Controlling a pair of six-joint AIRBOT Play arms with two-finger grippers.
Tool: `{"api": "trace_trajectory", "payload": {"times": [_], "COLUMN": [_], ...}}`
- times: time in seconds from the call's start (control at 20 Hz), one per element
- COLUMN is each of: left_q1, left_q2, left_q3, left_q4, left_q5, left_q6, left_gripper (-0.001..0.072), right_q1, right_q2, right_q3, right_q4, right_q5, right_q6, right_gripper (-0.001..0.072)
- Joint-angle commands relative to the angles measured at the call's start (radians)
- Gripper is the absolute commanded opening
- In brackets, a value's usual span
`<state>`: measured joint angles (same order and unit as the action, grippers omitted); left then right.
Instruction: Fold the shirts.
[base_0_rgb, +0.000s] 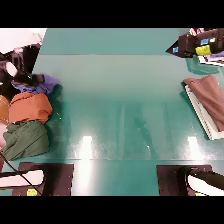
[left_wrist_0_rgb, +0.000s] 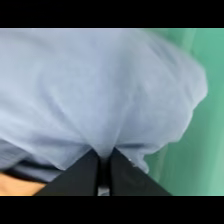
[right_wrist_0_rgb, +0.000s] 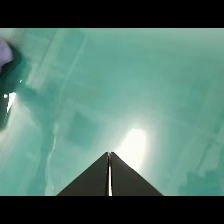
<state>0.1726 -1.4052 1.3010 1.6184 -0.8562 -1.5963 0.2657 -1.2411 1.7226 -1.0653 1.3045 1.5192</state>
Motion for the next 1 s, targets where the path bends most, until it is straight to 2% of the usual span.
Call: {"api": "trace_trajectory", "payload": {"times": [0.0,0.2,0.3,0.45,0.55,0.65,0.75,0.8,0.85,0.95], "left_q1": [0.002,-0.010,-0.090,-0.294,-0.449,-0.605,-0.748,-0.806,-0.838,-0.835], "left_q2": [0.116,0.302,0.378,0.405,0.372,0.324,0.254,0.213,0.175,0.124], "left_q3": [0.131,0.344,0.394,0.391,0.357,0.287,0.211,0.179,0.166,0.169], "left_q4": [-0.005,-0.135,-0.134,-0.134,-0.135,-0.137,-0.142,-0.142,-0.140,-0.124], "left_q5": [-0.058,-0.215,-0.256,-0.337,-0.396,-0.384,-0.309,-0.243,-0.182,-0.117], "left_q6": [0.000,0.104,0.127,0.129,0.100,0.100,0.101,0.103,0.093,0.036], "left_gripper": [0.0023,0.0023,0.0022,0.0022,0.0023,0.0024,0.0036,0.0349,0.0609,0.0621], "right_q1": [-0.060,-0.227,-0.339,-0.497,-0.563,-0.591,-0.591,-0.581,-0.564,-0.521], "right_q2": [0.070,0.217,0.278,0.336,0.361,0.367,0.362,0.357,0.349,0.328], "right_q3": [0.000,0.000,0.000,0.000,0.000,0.000,0.000,0.000,0.000,0.000], "right_q4": [-0.002,-0.008,-0.008,0.001,0.001,0.001,0.001,-0.001,0.000,0.000], "right_q5": [0.003,0.015,0.015,0.016,0.030,0.050,0.075,0.079,0.084,0.106], "right_q6": [0.000,-0.001,-0.001,-0.001,-0.001,-0.001,-0.001,-0.001,-0.001,-0.002], "right_gripper": [0.0016,0.0016,0.0016,0.0016,0.0016,0.0016,0.0016,0.0016,0.0015,0.0016]}}
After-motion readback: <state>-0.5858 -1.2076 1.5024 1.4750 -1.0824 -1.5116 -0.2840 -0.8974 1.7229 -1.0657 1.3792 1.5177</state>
